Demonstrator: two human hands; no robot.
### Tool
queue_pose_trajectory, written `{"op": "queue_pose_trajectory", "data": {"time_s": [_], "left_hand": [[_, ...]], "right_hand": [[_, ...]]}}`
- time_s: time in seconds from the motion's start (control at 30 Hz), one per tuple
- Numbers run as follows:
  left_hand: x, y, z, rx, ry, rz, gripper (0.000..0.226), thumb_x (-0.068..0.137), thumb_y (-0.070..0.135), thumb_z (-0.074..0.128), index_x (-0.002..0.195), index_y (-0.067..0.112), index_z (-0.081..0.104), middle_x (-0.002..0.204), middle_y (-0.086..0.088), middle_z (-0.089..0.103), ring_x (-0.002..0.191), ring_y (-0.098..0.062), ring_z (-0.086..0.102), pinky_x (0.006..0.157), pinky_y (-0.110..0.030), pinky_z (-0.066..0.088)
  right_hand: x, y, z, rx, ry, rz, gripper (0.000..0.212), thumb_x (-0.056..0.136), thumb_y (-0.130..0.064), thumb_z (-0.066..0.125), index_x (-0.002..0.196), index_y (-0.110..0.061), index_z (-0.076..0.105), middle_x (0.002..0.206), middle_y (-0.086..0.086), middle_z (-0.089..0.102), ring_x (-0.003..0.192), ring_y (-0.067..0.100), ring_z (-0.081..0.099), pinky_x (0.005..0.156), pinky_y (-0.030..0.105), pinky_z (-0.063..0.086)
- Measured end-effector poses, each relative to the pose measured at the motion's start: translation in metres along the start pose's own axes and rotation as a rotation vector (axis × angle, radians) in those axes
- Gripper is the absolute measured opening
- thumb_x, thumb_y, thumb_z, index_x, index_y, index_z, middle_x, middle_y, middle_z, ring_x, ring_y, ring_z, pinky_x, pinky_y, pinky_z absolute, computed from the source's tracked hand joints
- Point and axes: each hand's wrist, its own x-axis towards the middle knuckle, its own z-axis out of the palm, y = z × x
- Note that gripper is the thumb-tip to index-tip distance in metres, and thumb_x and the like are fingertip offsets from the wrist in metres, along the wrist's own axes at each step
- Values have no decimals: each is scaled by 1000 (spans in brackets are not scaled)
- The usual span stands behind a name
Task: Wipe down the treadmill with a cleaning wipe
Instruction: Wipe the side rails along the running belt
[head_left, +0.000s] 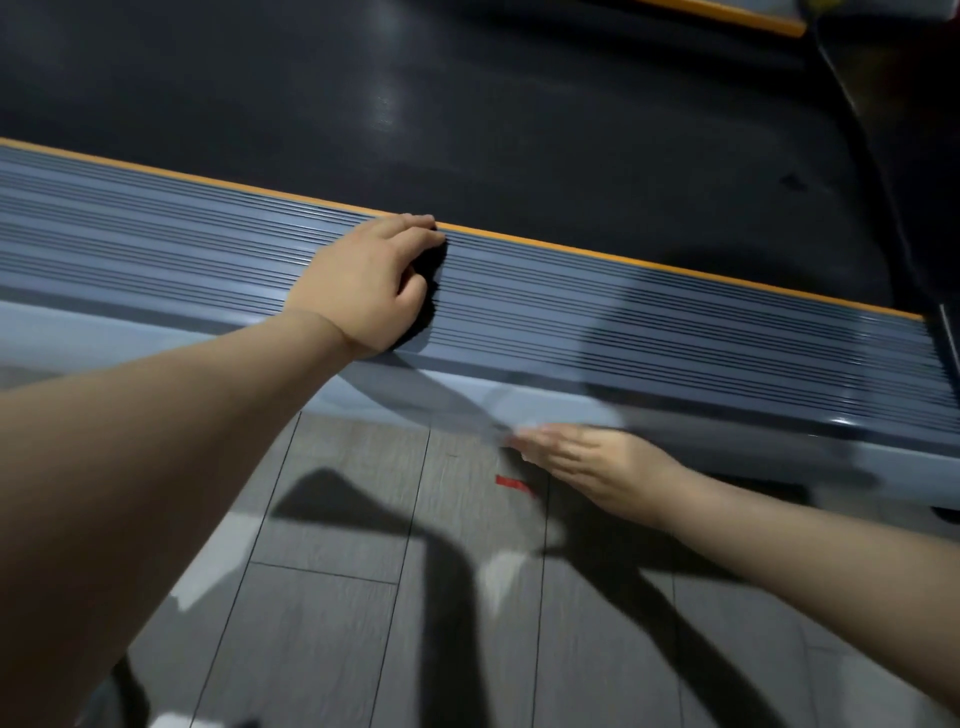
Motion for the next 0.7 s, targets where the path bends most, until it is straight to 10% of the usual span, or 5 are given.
{"op": "queue_pose_trajectory", "data": {"time_s": [0.17,0.3,0.47,0.7], "left_hand": [[-1,0,-2,14,-12,10,60,83,28,35,139,18,55,149,-1,48,137,-23,42,109,-39,39],[-1,2,-4,15,-10,10,60,84,28,35,139,17,55,148,-2,48,137,-24,41,109,-39,38],[-2,2,-3,9,-9,6,60,84,29,34,140,19,54,149,1,47,138,-21,40,109,-35,36],[-2,-1,1,-14,-18,28,54,89,21,39,141,12,53,150,-5,46,139,-24,39,112,-30,28]], "right_hand": [[9,26,-14,186,7,254,61,94,-12,22,152,3,12,162,9,12,150,25,13,122,43,-2],[46,-6,-3,61,-67,-37,71,97,-20,26,137,26,-10,160,17,7,149,31,12,120,49,-1],[78,-18,-21,-16,-311,-145,76,100,-35,42,152,4,3,160,24,-5,148,39,-6,108,59,-18],[84,40,-39,176,105,290,59,94,-17,22,148,4,15,159,14,22,148,29,19,122,47,5]]}}
